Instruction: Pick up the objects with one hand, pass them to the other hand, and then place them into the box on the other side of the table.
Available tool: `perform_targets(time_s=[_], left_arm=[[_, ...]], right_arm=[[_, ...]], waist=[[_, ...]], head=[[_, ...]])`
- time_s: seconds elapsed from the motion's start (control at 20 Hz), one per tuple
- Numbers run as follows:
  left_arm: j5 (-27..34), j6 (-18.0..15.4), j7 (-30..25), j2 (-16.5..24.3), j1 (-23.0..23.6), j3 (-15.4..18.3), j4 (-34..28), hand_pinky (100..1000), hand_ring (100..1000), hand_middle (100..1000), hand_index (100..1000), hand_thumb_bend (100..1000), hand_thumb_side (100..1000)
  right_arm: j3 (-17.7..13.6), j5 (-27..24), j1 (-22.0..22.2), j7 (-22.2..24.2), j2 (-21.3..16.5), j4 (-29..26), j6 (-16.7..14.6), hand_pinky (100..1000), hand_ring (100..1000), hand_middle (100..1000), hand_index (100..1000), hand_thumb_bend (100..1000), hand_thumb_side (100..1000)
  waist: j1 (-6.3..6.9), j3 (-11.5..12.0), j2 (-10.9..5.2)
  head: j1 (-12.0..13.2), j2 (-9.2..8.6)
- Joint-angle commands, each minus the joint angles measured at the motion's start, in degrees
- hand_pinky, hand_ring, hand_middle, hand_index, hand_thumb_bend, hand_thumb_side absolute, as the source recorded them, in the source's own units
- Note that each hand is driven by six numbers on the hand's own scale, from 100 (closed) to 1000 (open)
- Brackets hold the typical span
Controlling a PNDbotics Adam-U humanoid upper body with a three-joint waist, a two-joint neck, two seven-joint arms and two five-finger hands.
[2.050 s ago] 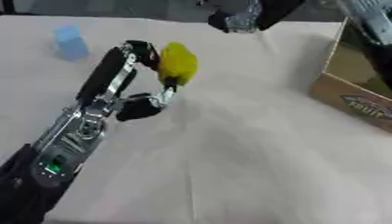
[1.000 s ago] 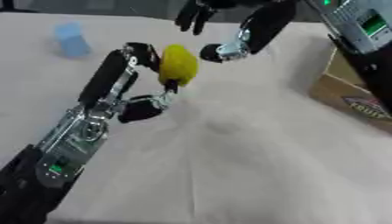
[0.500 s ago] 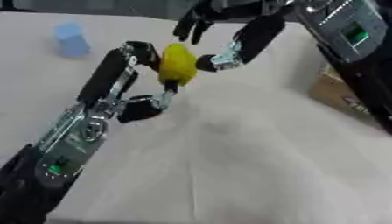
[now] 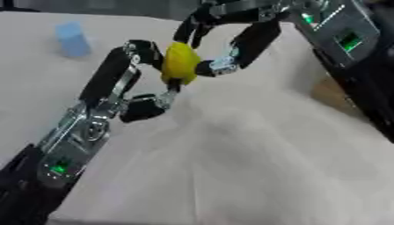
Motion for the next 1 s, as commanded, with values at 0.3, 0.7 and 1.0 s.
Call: perform_targets(time_s=[0.3, 0.7, 1.0], left_arm=[[-0.1, 0.3, 0.1, -0.3, -1.5, 0.0, -1.1, 616, 532, 442, 491, 100, 212], [0.0, 0.3, 0.0, -0.9, -1.9, -0.3, -1.0, 620, 531, 441, 490, 100, 215], [0.3, 0.4, -0.1, -1.3, -2.1, -0.5, -0.9, 620, 532, 441, 492, 100, 216]], right_arm=[[-0.6, 0.4, -0.3, 0.0, -0.8, -0.4, -0.5, 942, 833, 841, 914, 280, 491], [-0.7, -0.2, 0.5, 0.0, -1.5, -0.6, -0.8, 932, 820, 806, 877, 258, 489], [-1.4, -0.2, 0.7, -0.3, -1.4, -0.5, 0.5, 923, 802, 766, 820, 238, 478]], waist=[[-0.42, 0.2, -1.51], [-0.35, 0.3, -1.36], [-0.25, 0.3, -1.21]], head=[[-0.4, 0.15], [-0.6, 0.04], [-0.7, 0.11]])
